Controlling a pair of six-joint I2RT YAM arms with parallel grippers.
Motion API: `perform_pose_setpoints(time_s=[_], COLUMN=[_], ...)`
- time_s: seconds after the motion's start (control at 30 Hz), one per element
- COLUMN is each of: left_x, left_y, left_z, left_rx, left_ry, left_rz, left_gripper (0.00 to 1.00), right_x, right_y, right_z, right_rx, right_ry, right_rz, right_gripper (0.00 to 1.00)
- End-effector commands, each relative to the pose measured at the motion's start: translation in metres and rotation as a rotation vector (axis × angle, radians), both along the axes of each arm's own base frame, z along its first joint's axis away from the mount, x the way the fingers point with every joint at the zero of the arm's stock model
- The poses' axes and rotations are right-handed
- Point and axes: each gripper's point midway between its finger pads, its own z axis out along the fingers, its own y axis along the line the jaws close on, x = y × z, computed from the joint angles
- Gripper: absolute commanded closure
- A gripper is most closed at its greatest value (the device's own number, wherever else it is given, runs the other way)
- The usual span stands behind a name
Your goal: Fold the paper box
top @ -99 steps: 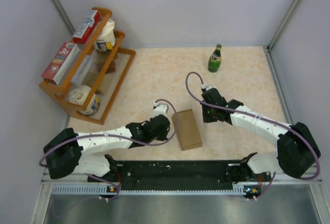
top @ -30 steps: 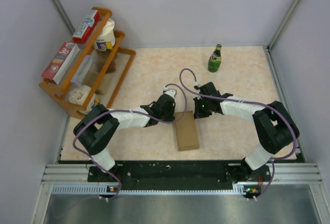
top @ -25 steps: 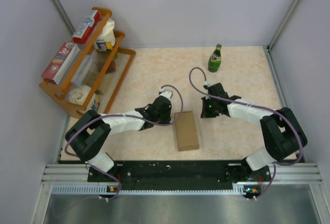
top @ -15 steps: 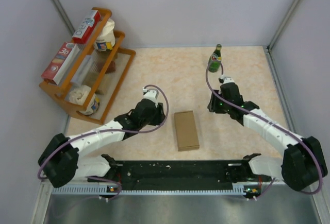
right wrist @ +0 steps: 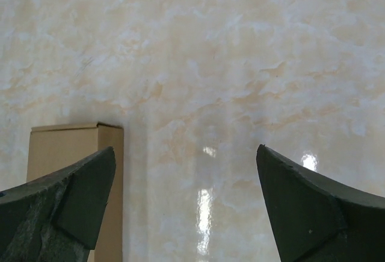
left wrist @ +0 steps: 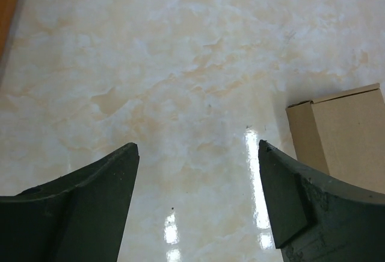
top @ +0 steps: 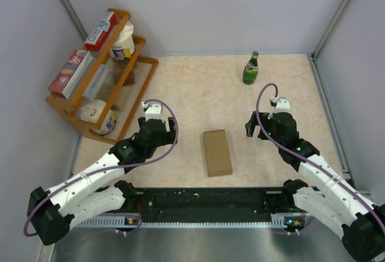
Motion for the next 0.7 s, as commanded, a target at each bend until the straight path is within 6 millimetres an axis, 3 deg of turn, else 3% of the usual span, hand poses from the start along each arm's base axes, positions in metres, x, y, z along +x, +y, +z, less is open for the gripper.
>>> perform_pose_setpoints(time_s=[0.0,0.13,0.33,0.67], left_x=[0.001,-0.004,-0.010,-0.014], left_y=[0.027,0.037,0.042,0.043], left_z=[0.020,0.015,0.014,0.014], left_rx=[0.042,0.041,-0.008,-0.032], left_ry=[-0.065,-0.079,-0.102,-0.102], left_rz=[0.088,0.108,0.123,0.121], left_gripper=[0.16,0.15,0.15,0.13], right_x=[-0.010,-0.017,-0.026,-0.027], right_y=[0.015,0.015,0.030,0.017], right_z=[-0.003,-0.005,0.022,0.020], right_rx=[0.050,0.134,0.235,0.220], right_ry=[-0.053,-0.081,-0.253,-0.312], right_rz=[0.115,0.080,0.186,0.137], right_gripper=[0.01,0.01,0.01,0.01])
